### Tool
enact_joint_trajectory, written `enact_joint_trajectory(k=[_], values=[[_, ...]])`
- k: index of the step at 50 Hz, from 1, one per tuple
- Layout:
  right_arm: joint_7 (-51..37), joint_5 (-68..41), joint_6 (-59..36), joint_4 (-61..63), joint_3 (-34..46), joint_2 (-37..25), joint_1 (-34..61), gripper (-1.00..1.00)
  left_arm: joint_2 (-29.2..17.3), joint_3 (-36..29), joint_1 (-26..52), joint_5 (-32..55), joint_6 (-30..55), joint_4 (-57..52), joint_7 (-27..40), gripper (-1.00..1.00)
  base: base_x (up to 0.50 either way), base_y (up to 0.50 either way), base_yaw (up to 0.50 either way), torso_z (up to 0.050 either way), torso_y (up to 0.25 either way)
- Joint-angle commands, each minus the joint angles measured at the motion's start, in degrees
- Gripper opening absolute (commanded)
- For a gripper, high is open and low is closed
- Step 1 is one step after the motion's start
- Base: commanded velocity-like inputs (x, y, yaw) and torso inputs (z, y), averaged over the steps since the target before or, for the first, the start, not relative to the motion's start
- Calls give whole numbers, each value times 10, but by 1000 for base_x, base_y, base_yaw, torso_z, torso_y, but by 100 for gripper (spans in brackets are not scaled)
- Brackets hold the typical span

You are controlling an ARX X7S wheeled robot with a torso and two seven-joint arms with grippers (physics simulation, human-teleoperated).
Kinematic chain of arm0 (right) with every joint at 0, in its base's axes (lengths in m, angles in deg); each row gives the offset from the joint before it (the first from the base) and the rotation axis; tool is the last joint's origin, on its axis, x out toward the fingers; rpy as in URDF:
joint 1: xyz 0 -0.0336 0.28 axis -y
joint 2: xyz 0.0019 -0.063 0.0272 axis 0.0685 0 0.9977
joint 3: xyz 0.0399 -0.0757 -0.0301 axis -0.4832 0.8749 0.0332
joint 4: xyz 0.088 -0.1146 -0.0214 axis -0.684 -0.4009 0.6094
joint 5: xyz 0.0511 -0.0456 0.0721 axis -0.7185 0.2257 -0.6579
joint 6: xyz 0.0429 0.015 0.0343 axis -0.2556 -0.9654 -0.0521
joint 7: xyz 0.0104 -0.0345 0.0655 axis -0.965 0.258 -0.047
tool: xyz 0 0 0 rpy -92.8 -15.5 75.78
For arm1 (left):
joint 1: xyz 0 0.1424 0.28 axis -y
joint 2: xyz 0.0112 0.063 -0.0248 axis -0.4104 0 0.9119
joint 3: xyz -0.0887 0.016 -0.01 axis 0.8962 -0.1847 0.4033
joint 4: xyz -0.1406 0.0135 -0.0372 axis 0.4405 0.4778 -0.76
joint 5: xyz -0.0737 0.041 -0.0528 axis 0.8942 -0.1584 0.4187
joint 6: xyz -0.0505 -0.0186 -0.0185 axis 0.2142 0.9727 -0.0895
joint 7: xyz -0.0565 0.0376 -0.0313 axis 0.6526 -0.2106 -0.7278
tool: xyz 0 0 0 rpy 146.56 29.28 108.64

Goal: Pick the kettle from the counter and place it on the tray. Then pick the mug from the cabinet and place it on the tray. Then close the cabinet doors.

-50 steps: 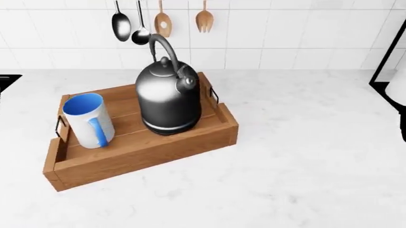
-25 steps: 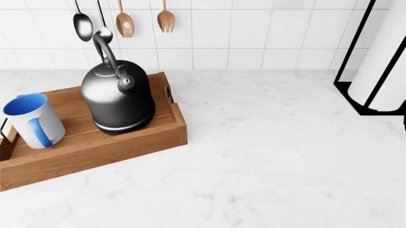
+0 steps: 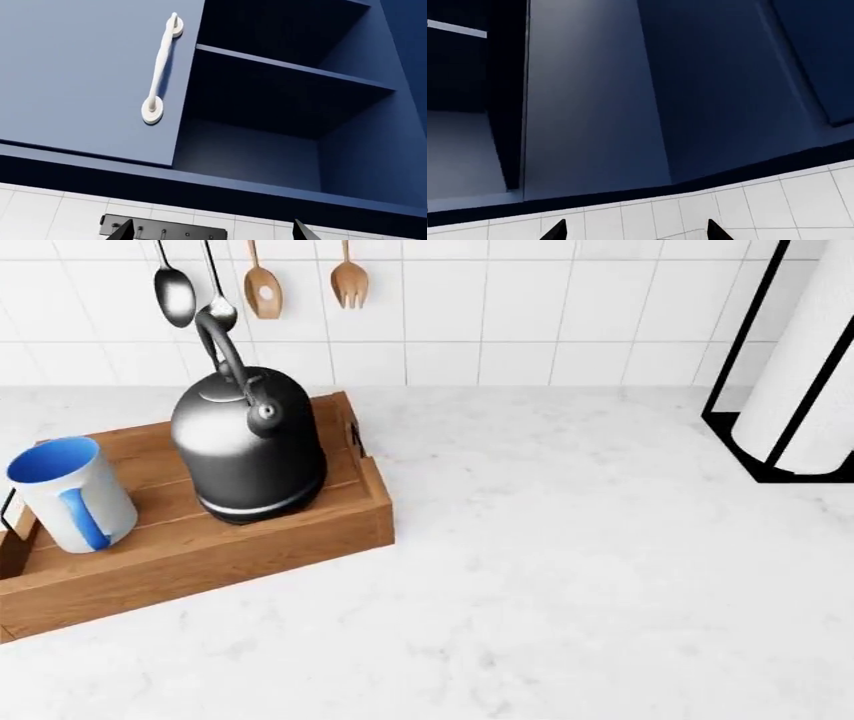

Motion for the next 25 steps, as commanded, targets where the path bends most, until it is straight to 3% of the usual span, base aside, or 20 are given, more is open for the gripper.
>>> enact_joint_trajectory(k=[1, 7, 11, 17, 25], values=[[-13, -89, -133, -62, -191, 0, -1, 100, -1, -9, 11, 7, 1, 1, 7, 100, 0, 0, 0, 0, 0], [85, -56, -149, -102, -232, 1, -6, 100, 5, -10, 12, 5, 4, 2, 8, 100, 0, 0, 0, 0, 0], [93, -64, -195, -134, -268, 50, 9, 100, 6, -9, 11, 7, 5, 1, 8, 100, 0, 0, 0, 0, 0], [71, -86, -285, -187, -323, 151, 19, 100, 9, -6, 10, 8, 8, 2, 8, 100, 0, 0, 0, 0, 0], [-16, -119, -456, -282, -440, 339, 22, 100, 14, 6, 4, 7, 15, 3, 3, 100, 0, 0, 1, 0, 0]])
